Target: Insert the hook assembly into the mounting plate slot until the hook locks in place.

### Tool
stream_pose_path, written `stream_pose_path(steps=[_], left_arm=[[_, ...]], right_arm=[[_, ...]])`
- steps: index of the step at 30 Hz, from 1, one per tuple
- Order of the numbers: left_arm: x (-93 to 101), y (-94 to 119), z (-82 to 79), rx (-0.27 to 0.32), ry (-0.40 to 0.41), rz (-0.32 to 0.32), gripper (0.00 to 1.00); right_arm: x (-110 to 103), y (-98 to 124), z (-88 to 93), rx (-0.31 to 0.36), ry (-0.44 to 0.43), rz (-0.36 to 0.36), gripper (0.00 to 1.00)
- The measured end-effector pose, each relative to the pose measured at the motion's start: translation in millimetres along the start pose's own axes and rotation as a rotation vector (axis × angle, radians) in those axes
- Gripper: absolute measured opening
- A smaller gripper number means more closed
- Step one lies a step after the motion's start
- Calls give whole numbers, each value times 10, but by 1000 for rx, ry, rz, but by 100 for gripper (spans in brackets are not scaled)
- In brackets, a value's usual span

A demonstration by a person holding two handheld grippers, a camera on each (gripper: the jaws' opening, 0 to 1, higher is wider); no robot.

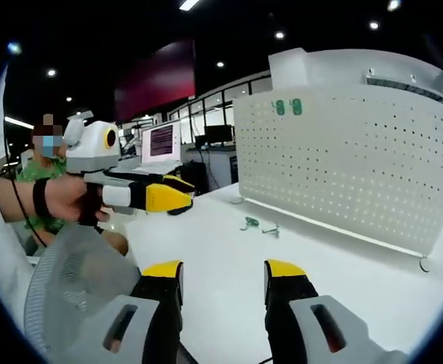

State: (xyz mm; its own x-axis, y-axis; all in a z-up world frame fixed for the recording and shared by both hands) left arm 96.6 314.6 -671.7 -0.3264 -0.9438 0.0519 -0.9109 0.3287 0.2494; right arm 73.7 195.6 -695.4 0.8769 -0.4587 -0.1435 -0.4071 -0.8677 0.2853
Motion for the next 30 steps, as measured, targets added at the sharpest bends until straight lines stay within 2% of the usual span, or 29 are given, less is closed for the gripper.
stream_pose_path(steps=[9, 15, 30], left_arm=[[-106, 44, 74, 1, 18, 0, 35], [-80, 10, 153, -18, 27, 12, 36], [-83, 15, 211, -28, 50, 19, 36]], right_arm=[[5, -169, -43, -17, 13, -5, 42], [32, -213, -43, -19, 4, 7, 41], [128, -383, -44, -46, 10, 10, 39]])
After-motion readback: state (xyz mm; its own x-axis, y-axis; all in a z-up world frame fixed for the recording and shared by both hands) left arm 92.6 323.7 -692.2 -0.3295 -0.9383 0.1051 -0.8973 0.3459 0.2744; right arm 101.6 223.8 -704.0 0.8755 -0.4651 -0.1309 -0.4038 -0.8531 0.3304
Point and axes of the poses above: the point that each gripper's makers call its tool centre point, and the gripper's own axes: y roughly backward along the fingers, x roughly to its right, z roughly out of its underside, the point moved 2 cm from there along y, roughly backward along the fingers, and after that the axes turned 14 degrees about -z, right-handed, at the moved point
